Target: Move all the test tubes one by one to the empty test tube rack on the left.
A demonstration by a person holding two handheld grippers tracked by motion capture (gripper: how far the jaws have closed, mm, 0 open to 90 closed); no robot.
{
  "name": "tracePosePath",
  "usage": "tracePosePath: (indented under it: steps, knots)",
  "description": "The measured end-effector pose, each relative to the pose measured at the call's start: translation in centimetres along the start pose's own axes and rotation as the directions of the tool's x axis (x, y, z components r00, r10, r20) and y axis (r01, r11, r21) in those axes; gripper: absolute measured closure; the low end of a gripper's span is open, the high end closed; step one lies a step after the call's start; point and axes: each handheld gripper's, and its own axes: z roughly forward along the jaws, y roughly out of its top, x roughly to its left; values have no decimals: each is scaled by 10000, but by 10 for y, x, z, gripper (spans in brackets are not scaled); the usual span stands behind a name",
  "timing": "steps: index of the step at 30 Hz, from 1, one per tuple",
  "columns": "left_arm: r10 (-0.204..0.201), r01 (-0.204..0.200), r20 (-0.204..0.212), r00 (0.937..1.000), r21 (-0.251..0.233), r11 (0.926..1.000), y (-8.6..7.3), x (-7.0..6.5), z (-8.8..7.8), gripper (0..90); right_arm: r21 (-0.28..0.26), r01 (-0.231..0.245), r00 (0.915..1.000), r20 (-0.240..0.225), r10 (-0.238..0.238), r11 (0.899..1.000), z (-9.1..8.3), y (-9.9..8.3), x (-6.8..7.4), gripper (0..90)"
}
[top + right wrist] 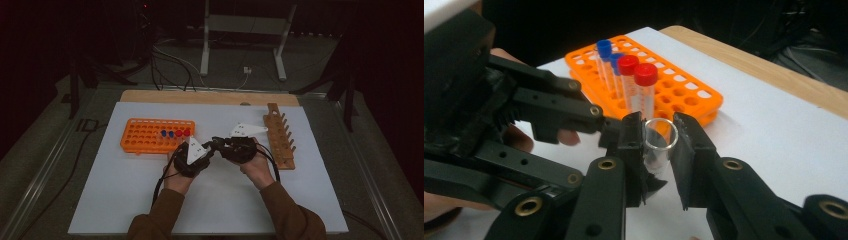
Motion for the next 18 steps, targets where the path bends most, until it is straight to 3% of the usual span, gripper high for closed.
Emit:
tracePosePath:
  steps: [4, 7, 9, 14, 18]
  knots:
    - [-42, 42, 64, 10000, -61, 10000, -1, -1, -2, 761, -25, 31, 10000, -18, -31, 10000, -1, 0, 0, 742]
    - [-362, 361, -86, 9993, -111, 9993, -5, 6, -7, 763, -234, -93, 9999, -49, 92, 9997, -6, 0, 0, 517]
    - [-662, 658, -253, 9975, -187, 9977, -8, 12, -14, 763, -336, -93, 9994, 333, 104, 9994, -11, -1, -1, 376]
    - [-1056, 1036, -572, 9928, -382, 9939, -16, 31, -37, 762, -368, -255, 9904, 1352, 303, 9990, -24, -12, -9, 178]
    - [-1512, 1468, -869, 9847, -554, 9876, -25, 49, -55, 762, -297, -620, 9766, 2043, 668, 9976, -35, -27, -20, 111]
